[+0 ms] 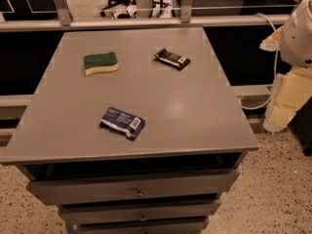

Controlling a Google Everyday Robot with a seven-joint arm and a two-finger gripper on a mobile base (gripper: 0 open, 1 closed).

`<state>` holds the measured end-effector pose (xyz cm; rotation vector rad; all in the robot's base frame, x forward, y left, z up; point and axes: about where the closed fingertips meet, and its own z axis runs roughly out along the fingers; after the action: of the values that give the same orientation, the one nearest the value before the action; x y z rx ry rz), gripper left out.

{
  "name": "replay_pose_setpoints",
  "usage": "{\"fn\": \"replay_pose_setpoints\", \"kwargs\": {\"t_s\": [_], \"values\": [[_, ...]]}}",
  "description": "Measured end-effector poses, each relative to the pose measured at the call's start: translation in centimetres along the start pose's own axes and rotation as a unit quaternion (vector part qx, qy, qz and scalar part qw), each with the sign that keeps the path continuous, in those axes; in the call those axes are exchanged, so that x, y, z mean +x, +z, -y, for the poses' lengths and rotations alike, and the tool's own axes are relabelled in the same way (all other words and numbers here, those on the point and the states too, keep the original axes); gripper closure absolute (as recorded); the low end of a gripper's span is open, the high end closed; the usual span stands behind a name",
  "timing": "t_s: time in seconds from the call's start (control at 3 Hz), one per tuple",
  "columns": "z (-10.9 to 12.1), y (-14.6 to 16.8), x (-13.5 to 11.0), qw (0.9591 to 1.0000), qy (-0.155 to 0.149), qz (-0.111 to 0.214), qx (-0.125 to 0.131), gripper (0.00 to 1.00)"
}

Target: Move rxbar blueberry near sponge

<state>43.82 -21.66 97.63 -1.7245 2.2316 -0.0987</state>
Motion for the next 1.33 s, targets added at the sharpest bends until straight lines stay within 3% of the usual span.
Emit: {"fn": "replay_pose_setpoints", "kwargs": {"t_s": [0.33,0.67,1.0,1.33], "values": [[-0.1,0.0,-0.1,1.0,0.004,0.007,0.001,0.0],[-1.4,-0.4,-1.0,0.9942,0.047,0.096,0.008,0.0],[-3.2,0.9,-0.1,0.9814,0.081,0.171,0.033,0.0],[-3.5,2.9,-0.9,0.9625,0.094,0.247,0.059,0.0]]}}
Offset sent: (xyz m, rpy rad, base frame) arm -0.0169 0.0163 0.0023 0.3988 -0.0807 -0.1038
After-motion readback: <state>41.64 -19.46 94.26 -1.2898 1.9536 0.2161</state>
